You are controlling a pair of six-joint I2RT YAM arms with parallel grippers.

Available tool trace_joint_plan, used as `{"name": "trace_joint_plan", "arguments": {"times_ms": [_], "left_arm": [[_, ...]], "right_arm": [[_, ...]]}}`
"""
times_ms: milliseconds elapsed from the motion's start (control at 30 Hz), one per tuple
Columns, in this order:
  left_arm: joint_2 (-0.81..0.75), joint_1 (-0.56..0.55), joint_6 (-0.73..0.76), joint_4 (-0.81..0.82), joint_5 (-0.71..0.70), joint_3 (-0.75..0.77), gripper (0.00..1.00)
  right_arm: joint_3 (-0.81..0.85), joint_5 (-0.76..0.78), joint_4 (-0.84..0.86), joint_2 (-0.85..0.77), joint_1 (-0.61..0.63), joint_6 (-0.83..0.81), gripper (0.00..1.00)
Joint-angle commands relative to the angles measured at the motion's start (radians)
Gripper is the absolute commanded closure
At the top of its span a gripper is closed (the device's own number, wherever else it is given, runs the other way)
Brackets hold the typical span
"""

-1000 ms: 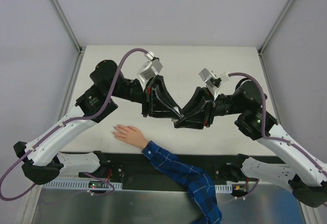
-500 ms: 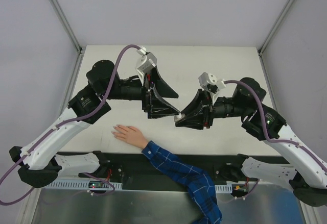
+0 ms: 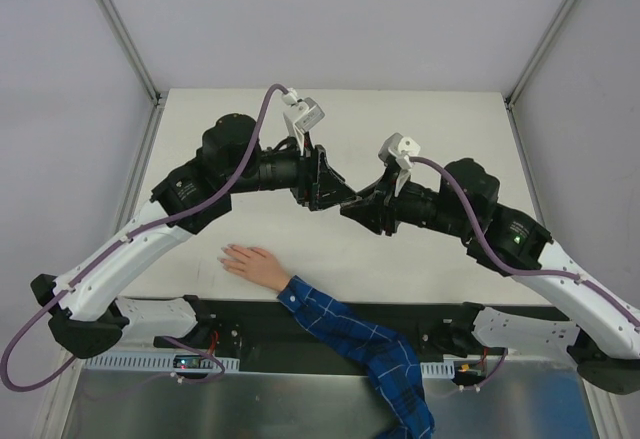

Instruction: Paint the nails

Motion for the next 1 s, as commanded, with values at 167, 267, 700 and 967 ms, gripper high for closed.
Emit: {"name": "trace_joint_plan", "arguments": {"times_ms": [167,267,700,967], "left_arm": [[0.018,-0.01,-0.012,0.008,0.054,0.034,0.9],[0.029,-0.011,0.012,0.024,0.201,0.057,1.0],[-0.018,-0.01,-0.031,0.279,0.543,0.004,1.0],[-0.092,0.019,-0.006,0.187,0.412,-0.006,0.33]], "right_arm": [[0.035,0.16,0.053,-0.004,0.03,0.005,1.0],[0.024,0.084,0.062,-0.01,0.027,-0.006,1.0],[-0.004,-1.007,0.4,0.034,-0.022,0.257,1.0],[0.067,-0.644,0.007,0.01,-0.028,-0.028,1.0]]}}
